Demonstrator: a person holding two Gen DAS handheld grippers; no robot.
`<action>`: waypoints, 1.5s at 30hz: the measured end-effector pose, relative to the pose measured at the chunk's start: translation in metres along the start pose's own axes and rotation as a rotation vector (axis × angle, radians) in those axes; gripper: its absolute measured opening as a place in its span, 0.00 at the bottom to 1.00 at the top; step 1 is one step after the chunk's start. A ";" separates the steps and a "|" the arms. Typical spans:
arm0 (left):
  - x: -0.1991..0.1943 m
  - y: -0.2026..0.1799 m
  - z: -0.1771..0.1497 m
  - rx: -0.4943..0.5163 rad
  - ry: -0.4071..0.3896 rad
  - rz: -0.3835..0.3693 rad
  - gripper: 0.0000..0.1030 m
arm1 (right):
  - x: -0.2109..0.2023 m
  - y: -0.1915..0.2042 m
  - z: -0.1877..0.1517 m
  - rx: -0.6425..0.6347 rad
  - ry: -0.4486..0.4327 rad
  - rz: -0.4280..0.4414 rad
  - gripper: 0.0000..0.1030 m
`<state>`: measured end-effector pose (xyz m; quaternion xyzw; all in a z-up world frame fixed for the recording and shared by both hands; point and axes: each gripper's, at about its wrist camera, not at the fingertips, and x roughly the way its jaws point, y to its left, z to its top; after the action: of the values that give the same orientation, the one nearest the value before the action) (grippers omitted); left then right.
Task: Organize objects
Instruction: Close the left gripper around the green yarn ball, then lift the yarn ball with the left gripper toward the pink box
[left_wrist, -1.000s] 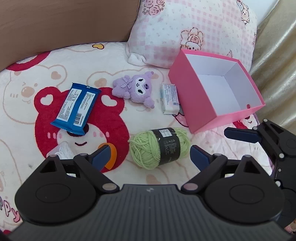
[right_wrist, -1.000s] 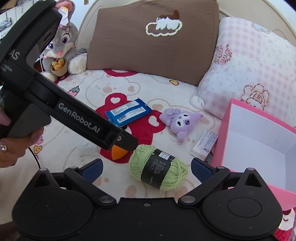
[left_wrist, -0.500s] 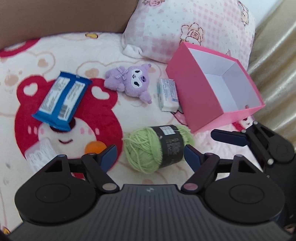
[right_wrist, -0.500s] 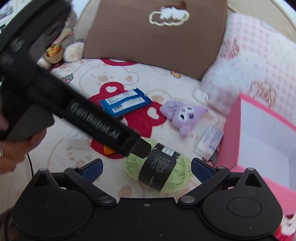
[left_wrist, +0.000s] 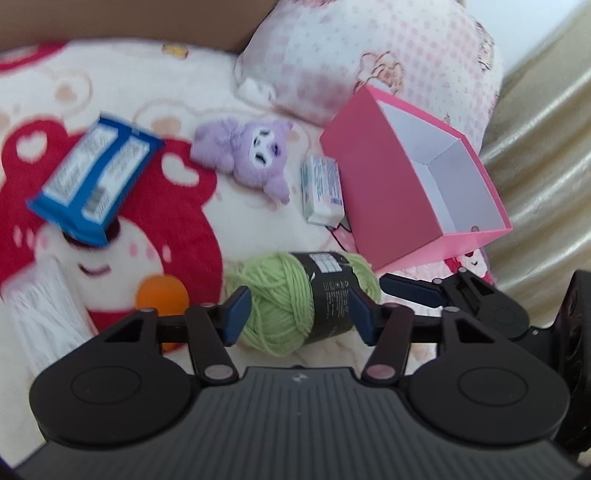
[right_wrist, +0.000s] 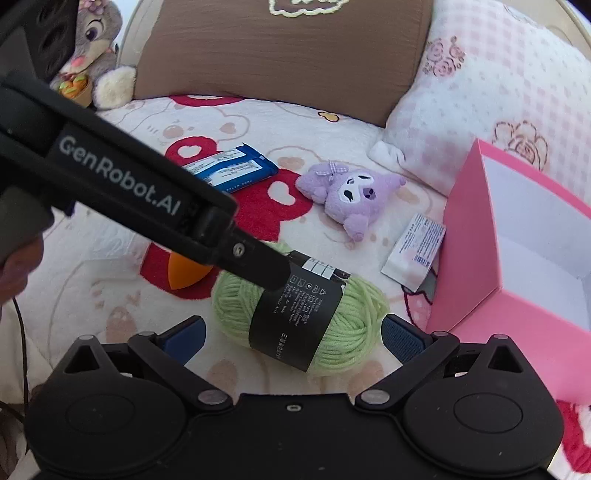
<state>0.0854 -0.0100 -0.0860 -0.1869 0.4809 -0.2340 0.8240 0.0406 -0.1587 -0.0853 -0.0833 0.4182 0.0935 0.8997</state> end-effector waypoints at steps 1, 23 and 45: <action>0.003 0.002 -0.001 -0.016 0.009 -0.004 0.49 | 0.002 -0.002 -0.001 0.013 0.000 0.004 0.99; 0.016 0.012 -0.012 0.036 -0.071 0.068 0.39 | 0.032 -0.022 -0.016 0.144 0.015 0.050 0.77; -0.031 -0.022 -0.002 -0.016 0.027 -0.081 0.40 | -0.014 -0.002 -0.005 0.061 -0.032 0.056 0.74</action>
<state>0.0655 -0.0107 -0.0536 -0.2095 0.4859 -0.2661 0.8058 0.0282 -0.1634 -0.0776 -0.0423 0.4085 0.1071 0.9055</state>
